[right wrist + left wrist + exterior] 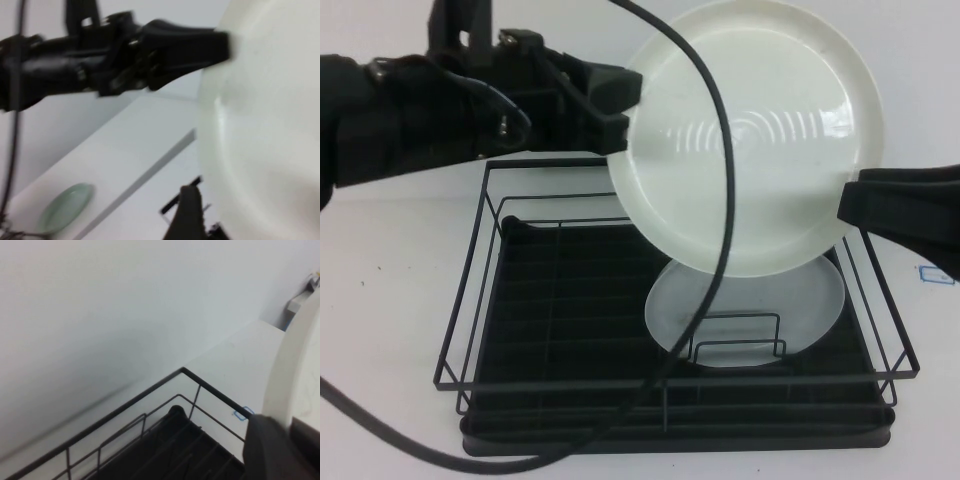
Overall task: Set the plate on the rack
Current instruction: Hand over the plate
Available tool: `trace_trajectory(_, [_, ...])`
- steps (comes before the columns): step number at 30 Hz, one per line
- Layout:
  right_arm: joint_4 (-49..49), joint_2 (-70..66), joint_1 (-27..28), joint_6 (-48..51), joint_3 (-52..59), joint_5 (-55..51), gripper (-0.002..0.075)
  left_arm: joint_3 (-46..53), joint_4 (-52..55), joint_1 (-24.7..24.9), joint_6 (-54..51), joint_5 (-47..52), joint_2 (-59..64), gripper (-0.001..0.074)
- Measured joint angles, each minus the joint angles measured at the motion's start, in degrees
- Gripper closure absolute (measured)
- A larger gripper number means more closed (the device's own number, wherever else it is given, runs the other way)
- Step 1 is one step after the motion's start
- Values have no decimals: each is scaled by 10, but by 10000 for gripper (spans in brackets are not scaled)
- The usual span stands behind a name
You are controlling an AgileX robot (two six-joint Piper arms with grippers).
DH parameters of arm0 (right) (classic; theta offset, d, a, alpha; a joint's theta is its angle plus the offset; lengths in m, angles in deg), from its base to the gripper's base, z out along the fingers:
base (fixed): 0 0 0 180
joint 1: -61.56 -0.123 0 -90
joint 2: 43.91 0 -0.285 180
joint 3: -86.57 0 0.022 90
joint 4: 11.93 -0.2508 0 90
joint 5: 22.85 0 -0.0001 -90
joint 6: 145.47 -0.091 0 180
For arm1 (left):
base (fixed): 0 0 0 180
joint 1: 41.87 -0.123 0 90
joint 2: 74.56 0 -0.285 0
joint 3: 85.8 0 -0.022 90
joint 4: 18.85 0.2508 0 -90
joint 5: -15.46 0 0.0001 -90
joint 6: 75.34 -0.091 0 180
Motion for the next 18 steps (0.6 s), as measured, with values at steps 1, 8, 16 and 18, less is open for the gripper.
trace_trajectory(1, [0,0,0,0,0,12,102,0,0,4,-1,-1,1,734])
trace_trajectory(8, [-4,-9,0,-11,-1,26,101,0,-7,10,-1,-23,1,734])
trace_trajectory(16, [-4,-9,0,-20,-1,-43,140,0,-7,10,-2,-92,0,734])
trace_trajectory(18, [-4,-9,0,-27,-1,-53,142,0,-7,10,-2,-104,-1,734])
